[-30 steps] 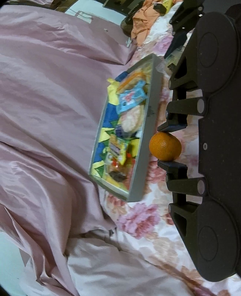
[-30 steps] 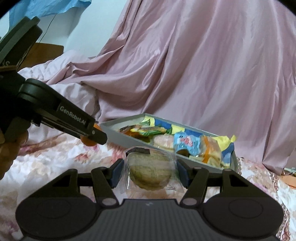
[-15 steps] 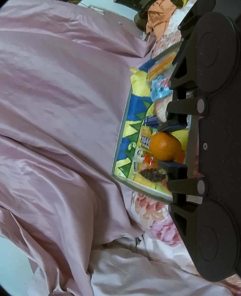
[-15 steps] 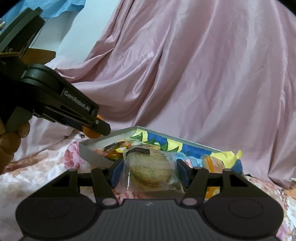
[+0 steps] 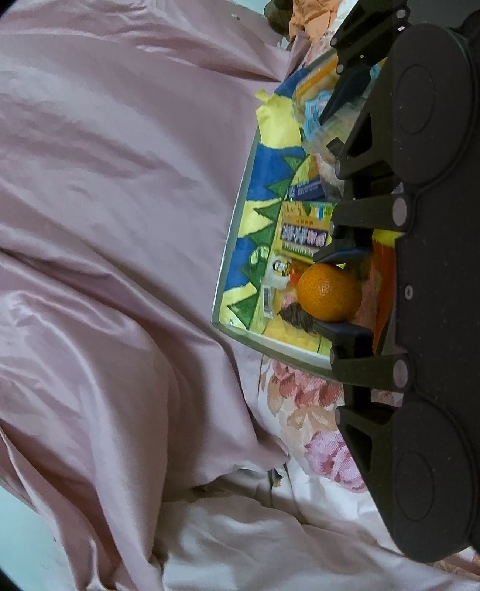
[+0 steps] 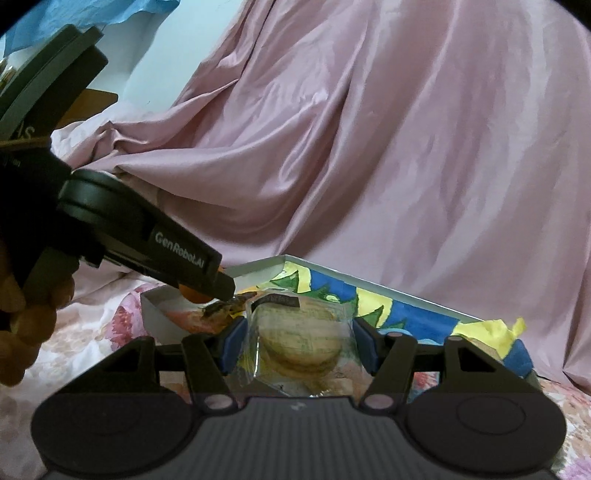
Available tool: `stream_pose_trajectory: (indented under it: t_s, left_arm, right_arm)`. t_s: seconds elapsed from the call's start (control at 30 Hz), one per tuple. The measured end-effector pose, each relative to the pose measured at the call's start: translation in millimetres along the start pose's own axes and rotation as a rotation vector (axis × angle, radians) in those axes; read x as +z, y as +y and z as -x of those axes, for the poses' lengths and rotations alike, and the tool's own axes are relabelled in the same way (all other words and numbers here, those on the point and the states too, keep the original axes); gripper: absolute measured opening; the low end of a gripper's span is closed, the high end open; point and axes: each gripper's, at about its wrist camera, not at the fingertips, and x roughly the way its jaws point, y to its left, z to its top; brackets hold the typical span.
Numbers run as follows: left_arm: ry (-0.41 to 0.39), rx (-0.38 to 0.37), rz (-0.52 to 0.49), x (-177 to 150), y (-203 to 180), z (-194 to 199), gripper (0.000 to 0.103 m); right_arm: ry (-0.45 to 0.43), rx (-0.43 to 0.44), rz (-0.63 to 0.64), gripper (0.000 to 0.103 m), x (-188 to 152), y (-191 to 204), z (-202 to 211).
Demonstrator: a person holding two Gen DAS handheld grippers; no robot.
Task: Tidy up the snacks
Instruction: 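Lower the orange and biscuit into the tray and open both grippers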
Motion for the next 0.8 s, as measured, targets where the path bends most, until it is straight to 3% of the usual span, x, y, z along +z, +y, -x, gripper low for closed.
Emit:
stream_pose_trajectory:
  t_s: [0.8]
  left_arm:
    - [0.012,0.015,0.039,-7.6,9.5,-16.8,0.035]
  right_arm:
    - [0.028,0.003,0.034,0.066,-4.8,4.1,-24.3]
